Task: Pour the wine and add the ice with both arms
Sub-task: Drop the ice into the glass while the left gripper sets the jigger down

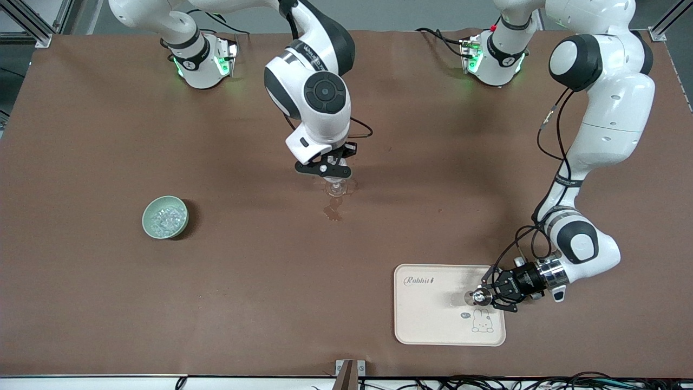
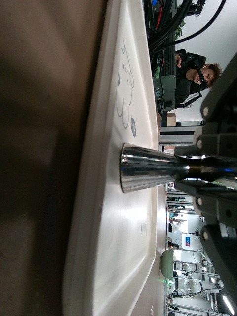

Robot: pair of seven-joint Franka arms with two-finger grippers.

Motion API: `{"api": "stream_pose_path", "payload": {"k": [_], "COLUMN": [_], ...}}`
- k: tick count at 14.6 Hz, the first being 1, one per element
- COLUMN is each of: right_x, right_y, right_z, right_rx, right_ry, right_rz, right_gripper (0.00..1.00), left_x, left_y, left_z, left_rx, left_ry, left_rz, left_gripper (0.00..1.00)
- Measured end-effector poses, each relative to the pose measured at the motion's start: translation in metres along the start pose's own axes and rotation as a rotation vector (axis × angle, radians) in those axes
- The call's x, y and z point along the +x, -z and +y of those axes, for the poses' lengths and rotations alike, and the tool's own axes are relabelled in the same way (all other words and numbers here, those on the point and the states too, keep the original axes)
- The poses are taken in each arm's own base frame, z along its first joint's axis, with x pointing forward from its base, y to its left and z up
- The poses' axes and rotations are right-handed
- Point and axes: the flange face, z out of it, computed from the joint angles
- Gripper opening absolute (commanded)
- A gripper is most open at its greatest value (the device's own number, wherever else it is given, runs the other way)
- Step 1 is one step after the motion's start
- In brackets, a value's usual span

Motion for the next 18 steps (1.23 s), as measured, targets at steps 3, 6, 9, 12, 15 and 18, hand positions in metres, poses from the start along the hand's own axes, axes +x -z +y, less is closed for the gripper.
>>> {"api": "stream_pose_path", "payload": {"k": [3, 6, 9, 12, 15, 18], "right_x": [0.000, 0.001, 0.002, 0.004, 0.005, 0.008], "right_y": [-0.002, -0.004, -0.005, -0.004, -0.004, -0.002], "right_z": [-0.001, -0.001, 0.001, 0.002, 0.002, 0.005], "right_rx": [0.001, -0.001, -0.002, -0.002, -0.002, 0.001], "right_ry": [-0.001, -0.002, -0.006, -0.009, -0.010, -0.016], "right_rz": [-0.003, -0.006, -0.006, -0.004, -0.003, 0.000], "right_gripper": [0.17, 0.27, 0.27, 0.37, 0.49, 0.91], "left_x": [0.001, -0.002, -0.012, -0.039, -0.069, -0.103], "left_y": [-0.003, -0.005, 0.010, 0.032, 0.046, 0.066], "left_z": [-0.002, -0.001, 0.008, 0.018, 0.017, 0.020], "left_rx": [0.004, 0.022, 0.081, 0.192, 0.326, 0.354], "left_ry": [-0.006, -0.056, -0.192, -0.410, -0.562, -0.622], "left_rz": [0.001, 0.025, 0.140, 0.347, 0.491, 0.525], "left_gripper": [1.00, 1.00, 1.00, 1.00, 1.00, 1.00]}}
